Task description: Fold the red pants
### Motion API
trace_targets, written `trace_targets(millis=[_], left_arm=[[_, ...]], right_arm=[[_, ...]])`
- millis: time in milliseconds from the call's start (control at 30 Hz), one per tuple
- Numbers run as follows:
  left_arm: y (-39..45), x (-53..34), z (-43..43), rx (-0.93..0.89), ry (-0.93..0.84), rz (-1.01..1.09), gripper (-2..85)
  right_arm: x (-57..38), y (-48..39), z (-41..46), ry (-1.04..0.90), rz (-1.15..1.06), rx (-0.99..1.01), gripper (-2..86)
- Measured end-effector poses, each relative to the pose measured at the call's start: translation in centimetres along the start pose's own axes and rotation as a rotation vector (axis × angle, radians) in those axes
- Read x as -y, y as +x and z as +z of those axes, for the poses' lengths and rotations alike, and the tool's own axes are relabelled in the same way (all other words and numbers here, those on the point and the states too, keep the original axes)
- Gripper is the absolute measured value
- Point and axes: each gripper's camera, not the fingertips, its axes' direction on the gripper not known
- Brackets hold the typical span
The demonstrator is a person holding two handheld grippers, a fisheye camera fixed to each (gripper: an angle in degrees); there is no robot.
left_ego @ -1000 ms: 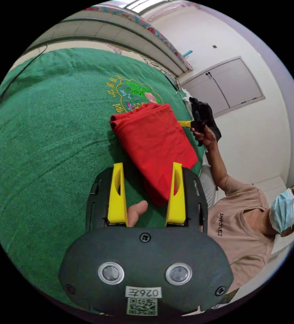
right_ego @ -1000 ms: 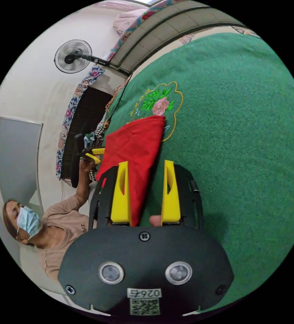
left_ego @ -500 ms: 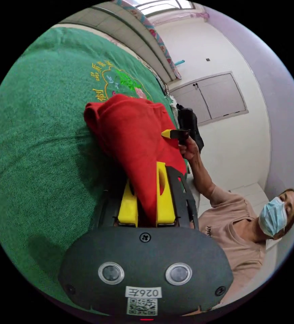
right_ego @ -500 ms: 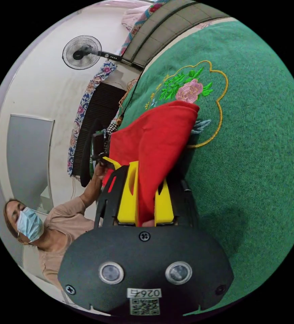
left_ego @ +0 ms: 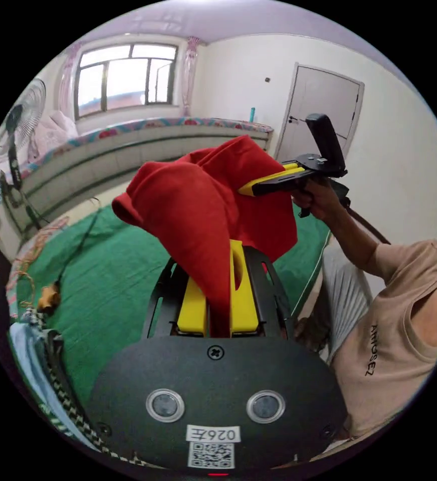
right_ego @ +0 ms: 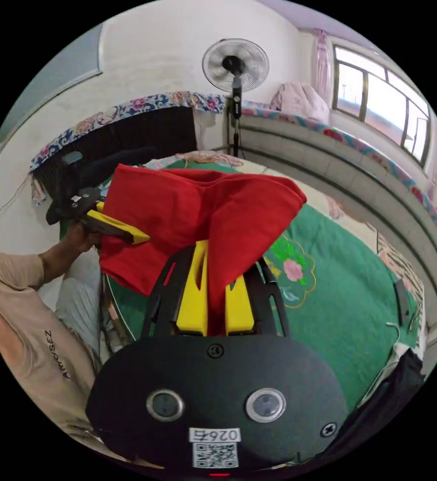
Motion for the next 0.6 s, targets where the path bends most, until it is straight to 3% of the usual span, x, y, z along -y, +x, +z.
trace_targets(millis=[300,400,533,600], left_arm=[[-2.1,-12.3,-28.4,0.509,0.253,-0.373,6.8],[-5.9,-16.3,-32.4,0.566,0.276,-0.561,7.1],[-11.2,-22.3,-35.0,0.548,0.109,-0.916,9.9],[-7.9,-25.3,-38.1,0.582,0.268,-0.899,11.0]], right_arm=[[25.8,-27.6,3.2,0.091,-0.515,0.222,0.8],[32.4,-36.9,7.9,0.042,-0.646,0.169,1.8],[36.1,-44.0,17.7,-0.175,-0.591,-0.008,6.0],[34.7,-45.0,18.3,-0.137,-0.601,-0.001,6.0]])
